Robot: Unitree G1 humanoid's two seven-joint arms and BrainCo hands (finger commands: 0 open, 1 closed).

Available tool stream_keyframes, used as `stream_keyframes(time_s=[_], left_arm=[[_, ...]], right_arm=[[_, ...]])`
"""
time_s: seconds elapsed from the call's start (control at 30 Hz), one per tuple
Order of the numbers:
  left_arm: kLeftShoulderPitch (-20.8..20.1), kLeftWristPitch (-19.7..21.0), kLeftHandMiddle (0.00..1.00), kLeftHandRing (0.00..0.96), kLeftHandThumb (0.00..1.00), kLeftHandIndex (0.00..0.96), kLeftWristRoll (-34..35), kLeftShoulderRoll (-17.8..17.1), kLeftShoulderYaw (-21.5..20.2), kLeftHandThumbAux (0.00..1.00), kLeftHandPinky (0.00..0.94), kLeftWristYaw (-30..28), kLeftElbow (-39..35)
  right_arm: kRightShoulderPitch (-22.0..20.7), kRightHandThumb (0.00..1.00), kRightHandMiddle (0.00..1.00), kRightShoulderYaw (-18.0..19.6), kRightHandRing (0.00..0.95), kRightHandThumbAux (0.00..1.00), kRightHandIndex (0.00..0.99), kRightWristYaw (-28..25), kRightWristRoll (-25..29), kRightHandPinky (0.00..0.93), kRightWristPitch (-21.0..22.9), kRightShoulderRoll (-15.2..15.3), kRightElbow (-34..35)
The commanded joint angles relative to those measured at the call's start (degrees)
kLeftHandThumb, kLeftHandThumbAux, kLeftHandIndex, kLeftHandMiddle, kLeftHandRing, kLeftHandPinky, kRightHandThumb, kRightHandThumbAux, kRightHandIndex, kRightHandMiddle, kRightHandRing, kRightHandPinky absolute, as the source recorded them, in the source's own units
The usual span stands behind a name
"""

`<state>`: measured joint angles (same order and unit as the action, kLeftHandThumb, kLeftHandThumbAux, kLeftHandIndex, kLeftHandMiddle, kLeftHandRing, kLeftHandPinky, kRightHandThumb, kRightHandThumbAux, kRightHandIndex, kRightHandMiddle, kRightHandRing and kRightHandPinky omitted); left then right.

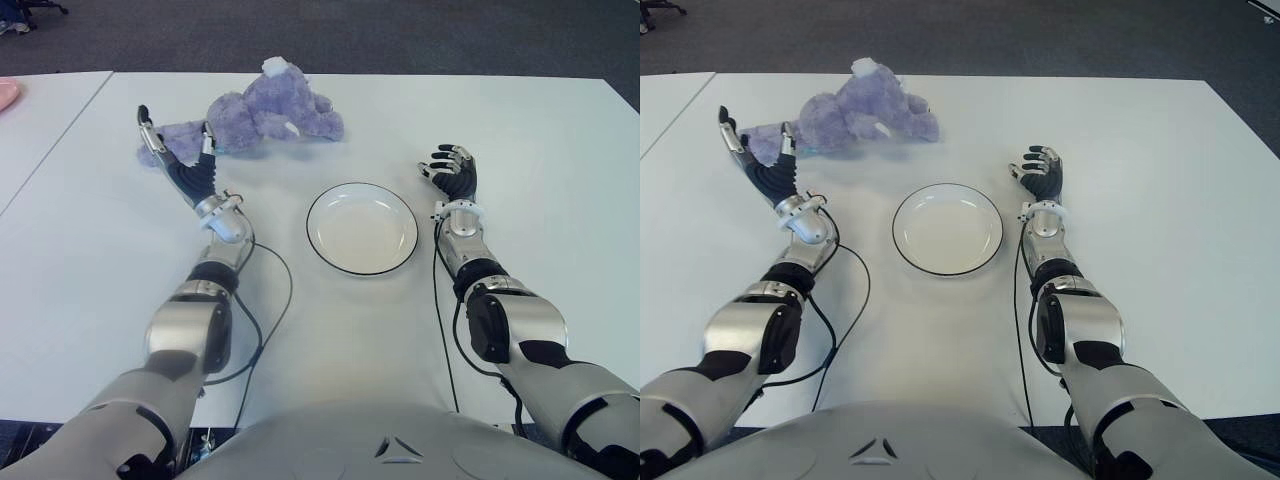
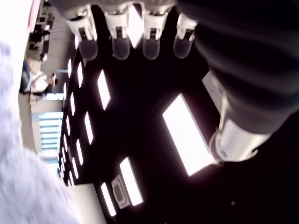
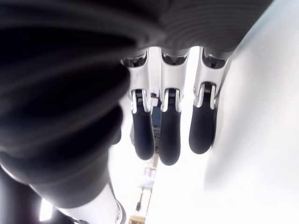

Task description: Put the doll into the plate.

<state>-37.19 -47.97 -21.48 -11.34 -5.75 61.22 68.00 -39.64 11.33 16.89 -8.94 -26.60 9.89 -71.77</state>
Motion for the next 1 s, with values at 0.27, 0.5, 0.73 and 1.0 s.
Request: stream_keyframes(time_s=[0.27,0.5,0.73,1.0], left_arm=[[-12.6,16.3,0.000,0.000,0.142,0.000,-6.0,-10.1,7.4,0.578,0.021,-5.4,6.2],[-16.5,21.3,0.000,0.000,0.118,0.000,-8.4,-15.2,12.0,0.523,0.004,-14.3,7.7],[-19.8,26.1,0.000,0.000,0.125,0.000,-10.8,-20.6,15.8,0.501,0.002,-22.9,9.0],[-21.9,29.8,0.000,0.000,0.109,0.011,-16.1,-23.7,22.1,0.493,0.000,-23.2,9.4]], right_arm=[[10.0,0.265,0.361,-0.3,0.395,0.915,0.284,-0.3,-0.3,0.429,6.8,-4.0,-6.7],[9.8,0.252,0.362,-0.7,0.400,0.920,0.282,-0.1,-0.6,0.437,7.1,-4.0,-6.7],[9.7,0.249,0.367,-0.6,0.408,0.921,0.291,0.2,-0.6,0.456,7.3,-4.3,-6.7],[9.8,0.269,0.370,-0.5,0.414,0.914,0.298,0.6,-0.6,0.458,6.9,-4.6,-6.7]])
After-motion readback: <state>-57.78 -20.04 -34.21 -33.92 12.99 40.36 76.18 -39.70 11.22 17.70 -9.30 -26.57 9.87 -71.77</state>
